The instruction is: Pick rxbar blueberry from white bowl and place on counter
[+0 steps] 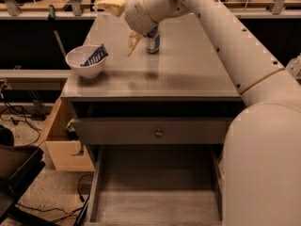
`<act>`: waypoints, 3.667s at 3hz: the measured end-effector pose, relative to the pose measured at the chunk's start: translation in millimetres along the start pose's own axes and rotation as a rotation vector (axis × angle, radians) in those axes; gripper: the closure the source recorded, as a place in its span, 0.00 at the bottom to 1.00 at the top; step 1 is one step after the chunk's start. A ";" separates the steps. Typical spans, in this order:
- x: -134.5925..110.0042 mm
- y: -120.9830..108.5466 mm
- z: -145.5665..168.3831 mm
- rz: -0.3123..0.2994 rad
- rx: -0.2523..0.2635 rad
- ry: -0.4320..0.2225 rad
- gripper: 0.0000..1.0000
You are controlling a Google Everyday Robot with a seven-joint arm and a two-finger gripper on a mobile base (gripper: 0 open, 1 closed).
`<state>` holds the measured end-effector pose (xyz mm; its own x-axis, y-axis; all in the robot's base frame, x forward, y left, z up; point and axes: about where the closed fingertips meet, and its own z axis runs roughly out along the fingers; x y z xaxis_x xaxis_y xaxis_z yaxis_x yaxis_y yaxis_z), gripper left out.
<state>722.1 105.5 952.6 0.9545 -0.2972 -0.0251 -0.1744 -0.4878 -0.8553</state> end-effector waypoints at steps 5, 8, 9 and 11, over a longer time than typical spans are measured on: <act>3.0 10.1 31.4 0.005 0.027 -0.070 0.60; -2.0 16.3 32.1 0.013 0.018 -0.089 0.29; -4.1 18.7 30.0 0.013 0.009 -0.096 0.47; -7.0 20.9 28.6 0.014 -0.003 -0.111 0.68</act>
Offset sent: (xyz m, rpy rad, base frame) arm 0.0162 0.0145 -0.0185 0.0389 0.0149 0.0509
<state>718.7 120.8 920.1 0.9728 -0.2113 -0.0945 -0.1886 -0.4868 -0.8529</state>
